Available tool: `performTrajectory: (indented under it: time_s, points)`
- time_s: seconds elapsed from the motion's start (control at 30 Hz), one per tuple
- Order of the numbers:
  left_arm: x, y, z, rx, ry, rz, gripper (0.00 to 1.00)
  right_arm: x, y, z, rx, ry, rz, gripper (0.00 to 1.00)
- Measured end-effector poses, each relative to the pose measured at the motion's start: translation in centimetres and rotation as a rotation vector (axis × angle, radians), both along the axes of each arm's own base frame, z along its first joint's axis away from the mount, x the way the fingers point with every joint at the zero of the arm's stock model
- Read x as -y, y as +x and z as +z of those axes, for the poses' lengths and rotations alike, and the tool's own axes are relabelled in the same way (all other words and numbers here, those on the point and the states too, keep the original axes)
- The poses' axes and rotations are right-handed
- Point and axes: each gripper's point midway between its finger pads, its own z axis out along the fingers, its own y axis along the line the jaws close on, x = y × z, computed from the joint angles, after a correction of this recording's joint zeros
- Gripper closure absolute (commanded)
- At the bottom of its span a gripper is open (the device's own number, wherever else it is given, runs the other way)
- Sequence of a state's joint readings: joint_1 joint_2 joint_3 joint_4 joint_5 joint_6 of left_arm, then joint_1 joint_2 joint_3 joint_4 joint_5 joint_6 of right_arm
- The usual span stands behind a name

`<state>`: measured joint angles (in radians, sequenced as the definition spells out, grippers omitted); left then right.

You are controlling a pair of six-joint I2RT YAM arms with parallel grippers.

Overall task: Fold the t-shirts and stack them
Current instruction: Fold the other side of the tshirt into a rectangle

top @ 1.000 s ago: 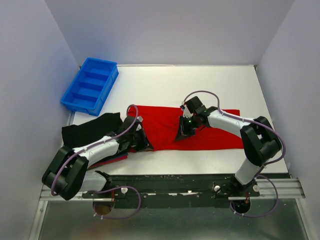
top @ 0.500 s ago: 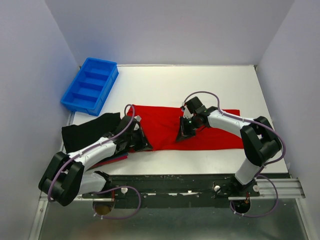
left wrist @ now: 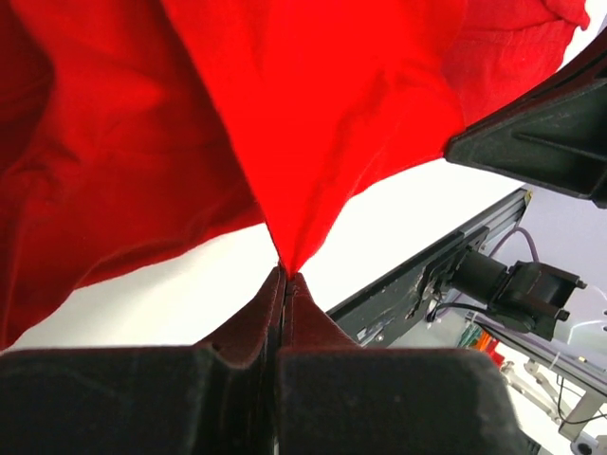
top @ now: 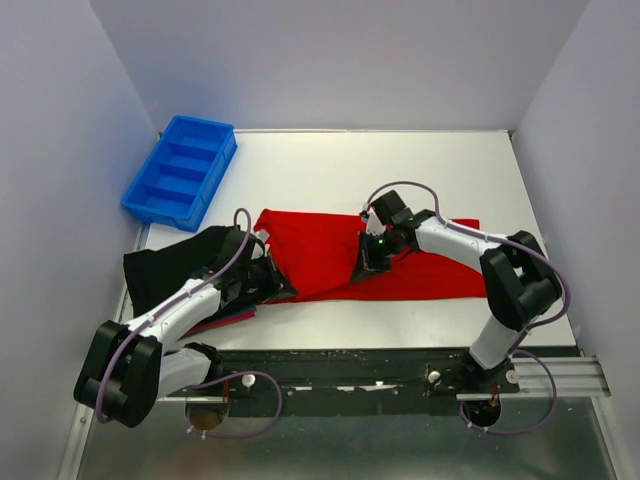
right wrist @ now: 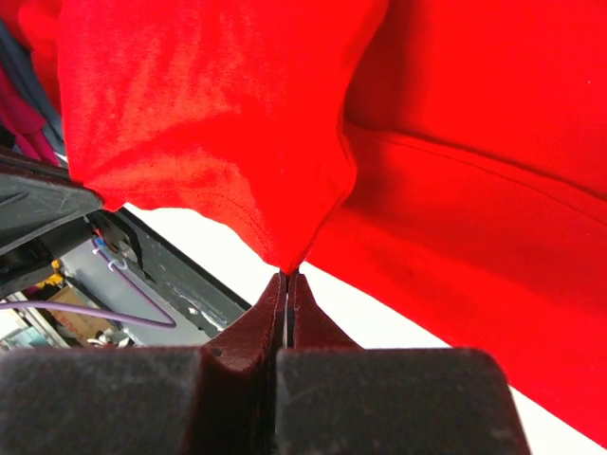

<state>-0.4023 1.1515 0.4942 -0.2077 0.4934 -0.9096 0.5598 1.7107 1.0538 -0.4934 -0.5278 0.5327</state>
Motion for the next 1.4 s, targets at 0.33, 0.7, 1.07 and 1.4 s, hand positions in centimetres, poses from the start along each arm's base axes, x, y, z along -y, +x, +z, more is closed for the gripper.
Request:
performTrajectory:
  time_s: [0.33, 0.7, 1.07, 1.4]
  points:
    - [-0.7, -2.2, -2.2, -0.064, 0.017, -0.016, 0.49, 0.6, -0.2, -1.6, -0.035, -0.046, -0.003, 0.64]
    - [-0.4, -0.5, 2.9, 0.096, 0.088, -0.023, 0.51, 2.2, 2.0, 2.2, 0.170, -0.094, -0.079, 0.67]
    - [0.0, 0.0, 4.6, 0.203, 0.146, 0.011, 1.00, 6.0, 2.5, 5.3, 0.377, -0.162, -0.226, 0.99]
    - [-0.5, 4.1, 3.0, 0.227, 0.305, 0.081, 1.00, 12.0, 2.3, 6.0, 0.481, -0.319, -0.496, 0.99]
